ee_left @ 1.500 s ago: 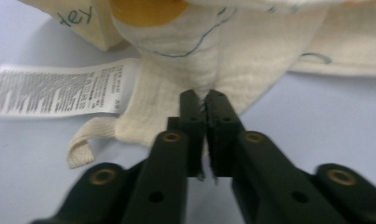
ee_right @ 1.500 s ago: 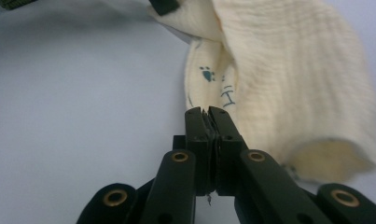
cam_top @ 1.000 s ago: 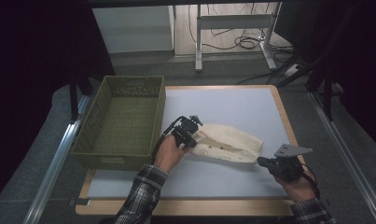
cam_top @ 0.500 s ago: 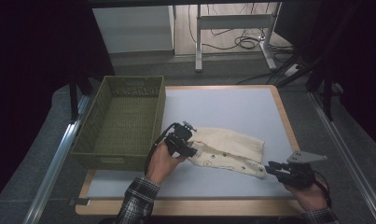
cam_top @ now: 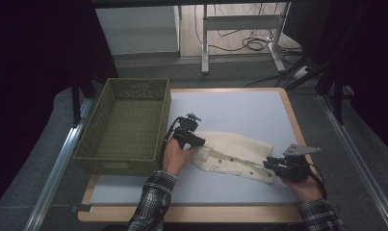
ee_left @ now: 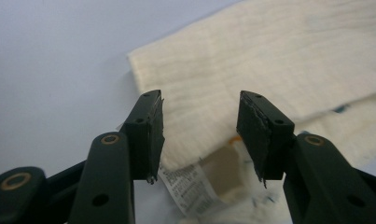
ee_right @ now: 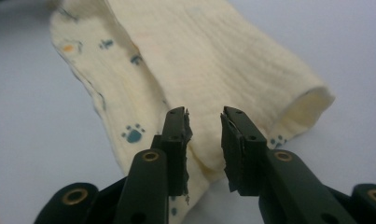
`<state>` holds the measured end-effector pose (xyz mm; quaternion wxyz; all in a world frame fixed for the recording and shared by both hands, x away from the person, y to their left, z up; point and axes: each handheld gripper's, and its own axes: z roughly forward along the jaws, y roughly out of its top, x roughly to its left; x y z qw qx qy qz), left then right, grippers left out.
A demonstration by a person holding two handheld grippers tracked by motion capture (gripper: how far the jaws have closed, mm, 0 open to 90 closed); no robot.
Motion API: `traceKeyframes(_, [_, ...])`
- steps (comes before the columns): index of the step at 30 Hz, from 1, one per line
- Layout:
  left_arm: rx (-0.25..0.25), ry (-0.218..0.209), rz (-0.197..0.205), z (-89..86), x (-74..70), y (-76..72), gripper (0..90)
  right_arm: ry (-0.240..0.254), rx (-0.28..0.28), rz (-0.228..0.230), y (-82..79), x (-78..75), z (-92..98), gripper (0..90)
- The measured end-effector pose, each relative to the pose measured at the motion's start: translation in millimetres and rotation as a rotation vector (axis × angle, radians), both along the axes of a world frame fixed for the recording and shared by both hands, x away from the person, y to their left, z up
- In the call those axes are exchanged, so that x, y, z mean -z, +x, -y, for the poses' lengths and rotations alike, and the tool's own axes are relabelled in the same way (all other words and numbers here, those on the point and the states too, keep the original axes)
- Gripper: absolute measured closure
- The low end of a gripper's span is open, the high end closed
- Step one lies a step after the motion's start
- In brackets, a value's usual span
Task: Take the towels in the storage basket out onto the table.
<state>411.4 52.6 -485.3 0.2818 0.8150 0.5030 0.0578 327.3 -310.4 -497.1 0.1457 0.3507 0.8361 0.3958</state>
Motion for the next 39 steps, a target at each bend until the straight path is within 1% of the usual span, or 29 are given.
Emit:
traceKeyframes(2, [-0.011,0.001,-0.012,-1.8,6.8,2.3,48.8,-0.022,0.003,-0.009,2.2,7.0,-1.0,68.0])
traceKeyframes(4, [-0.022,0.003,-0.023,-3.8,12.5,4.5,48.6,-0.038,0.006,-0.013,3.6,13.8,-1.6,67.5])
traceKeyframes(6, [-0.023,-0.003,-0.035,-4.3,17.4,6.3,51.0,-0.062,0.011,-0.012,4.4,19.4,-2.6,68.2])
traceKeyframes(7, [-0.014,-0.004,-0.041,-4.2,19.5,6.8,54.3,-0.07,0.013,-0.008,4.6,21.5,-3.2,71.2])
traceKeyframes(9, [0.005,0.002,-0.053,-2.7,22.7,6.9,61.9,-0.09,0.023,0.012,4.1,22.0,-3.7,80.4])
traceKeyframes(10, [0.014,0.004,-0.059,-1.5,24.5,6.7,65.6,-0.093,0.027,0.01,4.3,21.4,-3.6,83.9])
traceKeyframes(11, [0.026,0.015,-0.06,0.2,26.0,6.1,71.1,-0.087,0.028,0.002,4.8,21.0,-3.3,86.1])
traceKeyframes(12, [0.03,0.02,-0.053,0.8,25.9,5.3,74.5,-0.085,0.029,-0.005,5.3,20.6,-3.0,86.8])
traceKeyframes(13, [0.044,0.023,-0.058,1.2,25.9,4.8,80.6,-0.087,0.029,-0.005,5.3,20.1,-2.9,87.2])
traceKeyframes(14, [0.054,0.022,-0.053,1.5,25.6,3.8,85.3,-0.088,0.029,-0.004,4.9,19.2,-2.8,87.3])
traceKeyframes(15, [0.054,0.021,-0.039,1.5,23.5,2.3,86.7,-0.085,0.028,-0.002,4.1,17.7,-2.5,87.3])
traceKeyframes(16, [0.052,0.012,-0.031,1.0,21.7,1.7,87.3,-0.074,0.026,0.002,3.0,14.9,-1.7,87.3])
traceKeyframes(19, [0.057,-0.019,0.003,-1.6,10.4,0.0,87.2,-0.04,0.034,0.018,1.4,4.5,3.3,87.1])
traceKeyframes(21, [0.062,-0.052,0.023,-3.0,1.8,0.0,87.2,-0.036,0.038,0.029,1.8,-2.4,6.2,87.0])
traceKeyframes(23, [0.063,-0.074,0.046,-4.7,-7.2,2.0,87.2,-0.036,0.04,0.041,4.8,-10.1,8.7,86.9])
traceKeyframes(24, [0.062,-0.088,0.057,-5.8,-13.0,5.4,87.2,-0.042,0.043,0.046,7.3,-14.1,9.5,86.9])
traceKeyframes(26, [0.054,-0.102,0.074,-7.8,-22.5,13.5,87.3,-0.052,0.055,0.06,15.7,-23.4,10.3,86.9])
traceKeyframes(27, [0.04,-0.117,0.088,-8.8,-28.3,19.9,87.4,-0.051,0.062,0.067,22.3,-28.7,10.8,86.9])
traceKeyframes(29, [0.005,-0.12,0.123,-9.3,-40.3,35.6,87.3,-0.033,0.087,0.07,40.6,-41.3,12.8,86.8])
traceKeyframes(30, [-0.022,-0.114,0.155,-9.7,-45.1,43.6,86.2,-0.021,0.104,0.071,51.7,-47.7,13.8,86.5])
traceKeyframes(31, [-0.056,-0.103,0.183,-9.2,-48.2,51.0,80.4,-0.015,0.129,0.075,63.3,-53.2,14.8,85.0])
traceKeyframes(32, [-0.082,-0.089,0.193,-8.5,-50.1,57.0,64.9,-0.017,0.166,0.078,74.4,-57.3,16.3,77.9])
traceKeyframes(33, [-0.091,-0.086,0.194,-8.2,-51.0,59.8,59.8,-0.017,0.206,0.075,84.1,-59.7,18.6,76.1])
traceKeyframes(34, [-0.094,-0.087,0.197,-7.6,-51.7,61.5,56.8,-0.013,0.226,0.069,89.5,-60.9,20.7,74.6])
traceKeyframes(35, [-0.089,-0.091,0.2,-6.4,-51.6,60.5,51.1,-0.006,0.245,0.067,94.1,-62.1,23.8,72.5])
traceKeyframes(36, [-0.072,-0.09,0.21,-4.5,-50.5,57.1,49.9,-0.003,0.25,0.071,94.7,-62.4,25.9,72.3])
traceKeyframes(39, [-0.044,-0.082,0.216,-1.1,-44.8,48.7,46.9,0.011,0.232,0.062,87.5,-57.7,30.0,70.8])
